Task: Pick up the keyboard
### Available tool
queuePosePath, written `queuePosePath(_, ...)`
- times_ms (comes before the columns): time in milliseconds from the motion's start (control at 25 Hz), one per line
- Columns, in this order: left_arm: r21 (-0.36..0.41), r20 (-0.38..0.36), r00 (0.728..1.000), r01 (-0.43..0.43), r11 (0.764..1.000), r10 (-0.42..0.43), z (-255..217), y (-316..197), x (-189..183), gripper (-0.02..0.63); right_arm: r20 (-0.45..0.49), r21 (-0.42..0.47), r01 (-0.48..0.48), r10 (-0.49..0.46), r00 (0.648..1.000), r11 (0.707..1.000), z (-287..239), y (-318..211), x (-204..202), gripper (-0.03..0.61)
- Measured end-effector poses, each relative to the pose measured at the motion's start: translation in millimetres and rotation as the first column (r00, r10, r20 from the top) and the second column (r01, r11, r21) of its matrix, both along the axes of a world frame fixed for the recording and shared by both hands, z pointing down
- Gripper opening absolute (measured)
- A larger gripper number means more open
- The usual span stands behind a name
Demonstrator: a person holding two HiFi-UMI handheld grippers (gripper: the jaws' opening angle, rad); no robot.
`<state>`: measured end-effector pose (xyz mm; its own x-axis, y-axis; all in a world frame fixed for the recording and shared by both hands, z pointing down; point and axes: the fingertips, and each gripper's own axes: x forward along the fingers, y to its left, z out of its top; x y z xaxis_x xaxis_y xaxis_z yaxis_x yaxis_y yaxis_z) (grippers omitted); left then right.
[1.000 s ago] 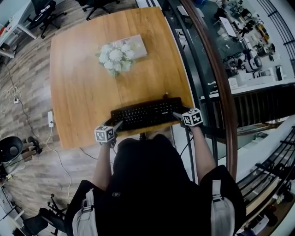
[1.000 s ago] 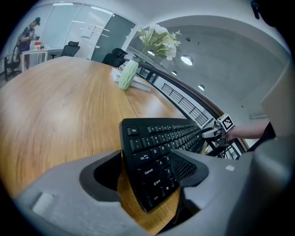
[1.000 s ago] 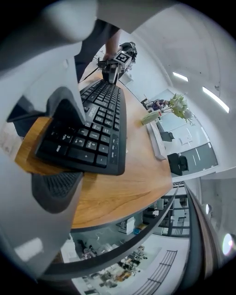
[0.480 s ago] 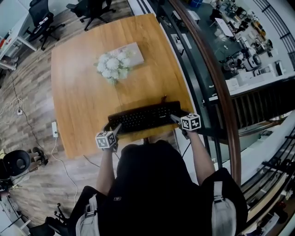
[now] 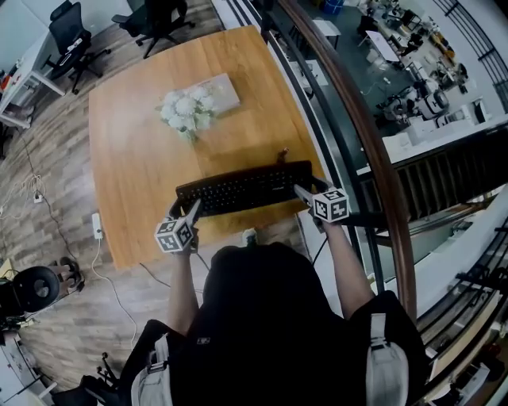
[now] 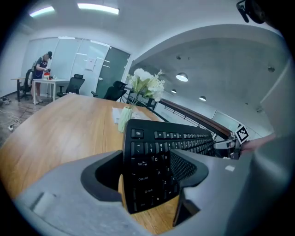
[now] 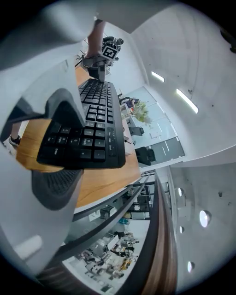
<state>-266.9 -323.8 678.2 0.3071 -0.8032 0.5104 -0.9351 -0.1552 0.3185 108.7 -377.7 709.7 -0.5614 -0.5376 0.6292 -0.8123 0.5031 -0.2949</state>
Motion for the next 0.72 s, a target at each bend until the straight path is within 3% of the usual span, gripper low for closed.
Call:
queuePosePath(320, 0.125, 0.034, 0.999, 0.013, 0.992, -0.017, -66, 27, 22, 0.325, 0.021, 0.149, -0.005, 0.002, 1.0, 0.989, -66, 23, 22, 0.279)
queuePosePath(720, 0.266, 0.078, 0.996, 0.02, 0.964, -0.042, -142, 79, 58, 0.325, 0.06, 0.309, -0.044, 0.027, 0.998, 0.95, -134, 64, 57, 0.279)
